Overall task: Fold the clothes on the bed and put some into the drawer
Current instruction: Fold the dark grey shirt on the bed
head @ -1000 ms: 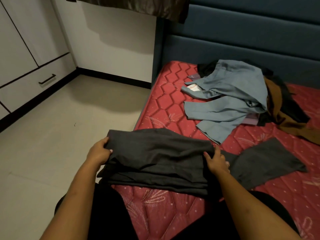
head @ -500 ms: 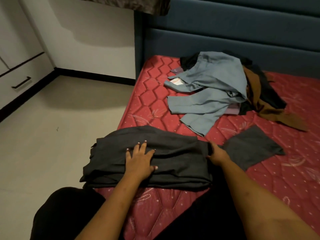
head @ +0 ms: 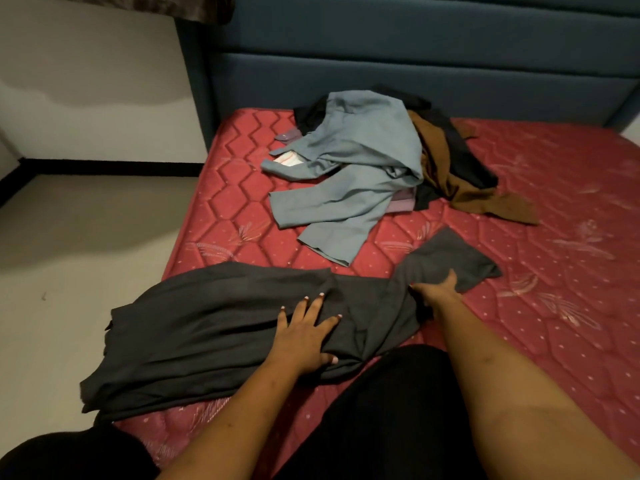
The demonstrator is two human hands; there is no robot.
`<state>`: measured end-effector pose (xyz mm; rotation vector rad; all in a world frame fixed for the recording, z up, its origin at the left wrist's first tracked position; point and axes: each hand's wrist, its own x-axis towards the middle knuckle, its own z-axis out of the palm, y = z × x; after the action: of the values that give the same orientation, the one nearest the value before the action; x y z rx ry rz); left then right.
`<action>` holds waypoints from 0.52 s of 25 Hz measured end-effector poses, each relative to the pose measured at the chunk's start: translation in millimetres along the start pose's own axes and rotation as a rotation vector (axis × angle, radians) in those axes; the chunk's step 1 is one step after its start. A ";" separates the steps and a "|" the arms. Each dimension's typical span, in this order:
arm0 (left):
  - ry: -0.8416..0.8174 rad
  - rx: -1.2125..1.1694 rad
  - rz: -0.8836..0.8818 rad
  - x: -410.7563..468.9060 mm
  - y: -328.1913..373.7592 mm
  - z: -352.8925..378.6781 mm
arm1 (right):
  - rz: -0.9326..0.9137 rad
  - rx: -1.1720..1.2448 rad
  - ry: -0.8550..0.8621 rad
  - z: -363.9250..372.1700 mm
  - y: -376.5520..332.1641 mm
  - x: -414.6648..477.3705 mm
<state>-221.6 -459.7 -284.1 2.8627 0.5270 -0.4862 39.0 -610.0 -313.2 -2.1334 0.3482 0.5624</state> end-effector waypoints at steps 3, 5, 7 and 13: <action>-0.026 0.018 0.051 22.2 22.1 -5.3 | -0.034 0.200 0.026 0.0 -24.5 -13.4; -0.067 0.018 0.081 36.4 32.8 -9.8 | -0.053 0.364 0.047 -0.8 -30.7 1.1; -0.174 -0.077 0.051 52.7 44.0 -18.5 | -0.102 0.551 0.043 -11.8 -40.5 13.9; -0.197 -0.457 0.011 114.8 96.9 -35.3 | -0.049 0.397 0.228 -85.1 -33.7 77.5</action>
<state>-73.9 -504.4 -279.4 2.3535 0.5101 -0.5551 142.9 -663.3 -286.0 -1.8150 0.4892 0.1979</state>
